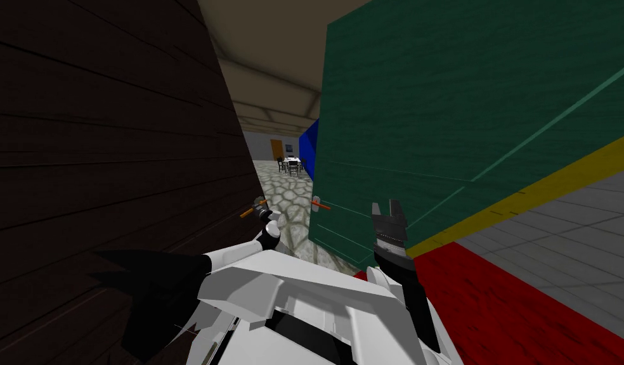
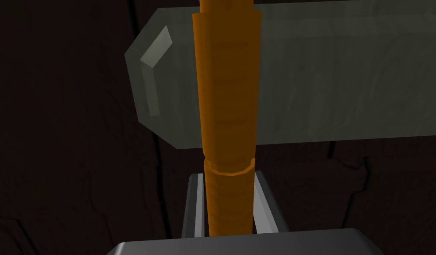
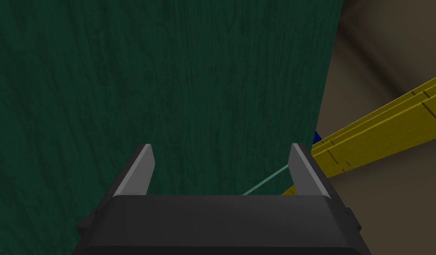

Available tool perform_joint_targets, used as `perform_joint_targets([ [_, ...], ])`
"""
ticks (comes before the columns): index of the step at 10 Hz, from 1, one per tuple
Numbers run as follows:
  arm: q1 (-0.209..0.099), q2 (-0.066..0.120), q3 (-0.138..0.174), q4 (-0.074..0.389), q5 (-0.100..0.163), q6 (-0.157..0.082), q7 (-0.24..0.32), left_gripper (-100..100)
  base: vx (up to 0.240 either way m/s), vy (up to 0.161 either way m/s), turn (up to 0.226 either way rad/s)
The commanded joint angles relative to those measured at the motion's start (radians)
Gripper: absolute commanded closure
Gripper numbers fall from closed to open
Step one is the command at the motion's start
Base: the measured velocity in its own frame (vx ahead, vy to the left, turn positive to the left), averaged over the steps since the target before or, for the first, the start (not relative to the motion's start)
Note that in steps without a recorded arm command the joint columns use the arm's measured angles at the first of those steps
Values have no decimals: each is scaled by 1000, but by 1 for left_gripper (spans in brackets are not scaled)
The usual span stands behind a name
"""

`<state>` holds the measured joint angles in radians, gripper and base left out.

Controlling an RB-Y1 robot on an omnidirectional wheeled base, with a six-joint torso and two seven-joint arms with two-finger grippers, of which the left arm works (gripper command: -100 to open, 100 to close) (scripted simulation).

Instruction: Push the door open

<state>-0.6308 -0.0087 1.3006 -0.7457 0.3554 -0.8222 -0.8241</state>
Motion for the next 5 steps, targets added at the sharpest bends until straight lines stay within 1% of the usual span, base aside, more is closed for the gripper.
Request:
perform_joint_targets([
  [1,-12,26,5,21,0,-31,-2,100,39,97,-29],
  [2,-14,27,17,17,4,-41,-7,100,28,66,-36],
  [3,-18,27,41,11,13,-60,-19,100,51,103,-137],
  [5,-23,22,65,5,22,-80,-30,100,32,127,-92],
])
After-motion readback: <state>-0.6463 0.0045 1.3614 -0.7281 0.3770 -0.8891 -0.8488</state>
